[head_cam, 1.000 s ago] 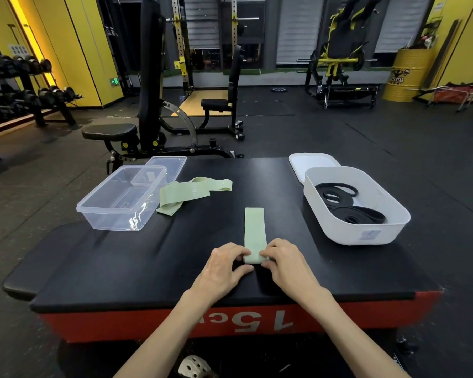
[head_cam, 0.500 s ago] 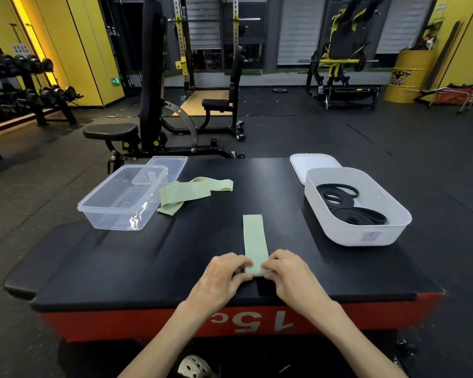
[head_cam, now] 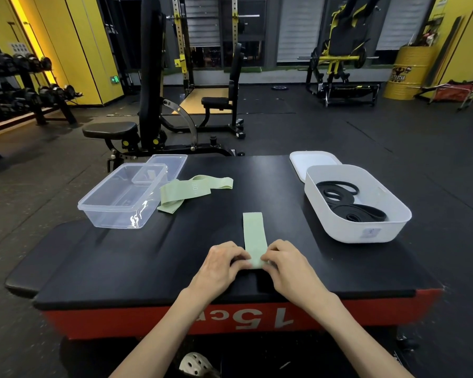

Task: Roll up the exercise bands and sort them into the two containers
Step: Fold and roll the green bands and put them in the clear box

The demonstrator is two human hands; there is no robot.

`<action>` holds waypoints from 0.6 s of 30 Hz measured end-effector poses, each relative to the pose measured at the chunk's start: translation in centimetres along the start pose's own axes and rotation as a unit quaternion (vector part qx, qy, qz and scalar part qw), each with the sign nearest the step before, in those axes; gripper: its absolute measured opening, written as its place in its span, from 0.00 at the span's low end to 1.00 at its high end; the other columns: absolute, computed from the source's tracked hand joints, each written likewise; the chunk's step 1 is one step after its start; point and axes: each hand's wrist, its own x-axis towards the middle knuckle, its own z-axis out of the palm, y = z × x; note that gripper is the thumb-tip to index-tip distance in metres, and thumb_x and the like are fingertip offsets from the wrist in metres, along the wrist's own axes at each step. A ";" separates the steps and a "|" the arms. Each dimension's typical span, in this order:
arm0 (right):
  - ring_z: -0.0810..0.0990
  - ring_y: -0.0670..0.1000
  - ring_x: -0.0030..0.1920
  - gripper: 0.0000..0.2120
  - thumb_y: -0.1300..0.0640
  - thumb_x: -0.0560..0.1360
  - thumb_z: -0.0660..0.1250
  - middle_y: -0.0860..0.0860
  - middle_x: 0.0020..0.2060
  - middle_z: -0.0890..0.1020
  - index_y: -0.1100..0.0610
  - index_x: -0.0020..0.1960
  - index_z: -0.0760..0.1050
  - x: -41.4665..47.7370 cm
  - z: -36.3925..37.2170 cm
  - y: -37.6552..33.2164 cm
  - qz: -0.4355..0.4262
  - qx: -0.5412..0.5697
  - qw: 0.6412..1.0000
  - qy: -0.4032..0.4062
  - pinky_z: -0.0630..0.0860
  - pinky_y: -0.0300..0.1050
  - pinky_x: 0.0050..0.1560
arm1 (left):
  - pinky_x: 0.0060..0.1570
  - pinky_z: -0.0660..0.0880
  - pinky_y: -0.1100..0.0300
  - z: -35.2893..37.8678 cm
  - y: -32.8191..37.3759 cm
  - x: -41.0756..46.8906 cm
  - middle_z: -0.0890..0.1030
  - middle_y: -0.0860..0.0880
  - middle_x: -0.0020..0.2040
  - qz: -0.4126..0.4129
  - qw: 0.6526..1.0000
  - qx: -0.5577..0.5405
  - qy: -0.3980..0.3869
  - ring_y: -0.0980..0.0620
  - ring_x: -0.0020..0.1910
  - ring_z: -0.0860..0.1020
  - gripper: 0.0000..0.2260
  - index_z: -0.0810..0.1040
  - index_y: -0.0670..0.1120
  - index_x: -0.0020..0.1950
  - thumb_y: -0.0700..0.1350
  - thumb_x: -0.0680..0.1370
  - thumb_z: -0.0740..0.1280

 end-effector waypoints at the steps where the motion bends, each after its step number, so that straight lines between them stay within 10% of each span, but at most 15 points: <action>1: 0.72 0.50 0.53 0.10 0.57 0.75 0.66 0.49 0.51 0.76 0.57 0.56 0.79 0.1 0.0 0.0 0.000 -0.008 1.000 -0.007 0.65 0.35 0.48 | 0.42 0.66 0.74 0.0 0.0 0.2 0.80 0.51 0.41 -0.006 1.000 0.002 -0.002 0.61 0.38 0.73 0.05 0.84 0.46 0.47 0.46 0.75 0.71; 18: 0.74 0.53 0.54 0.13 0.57 0.77 0.64 0.52 0.52 0.76 0.55 0.60 0.78 1.8 0.0 -0.1 0.064 -0.037 0.996 -0.051 0.67 0.40 0.48 | 0.45 0.68 0.76 0.0 -0.3 0.4 0.82 0.50 0.43 0.023 1.000 0.007 0.006 0.61 0.40 0.77 0.08 0.83 0.43 0.47 0.40 0.69 0.75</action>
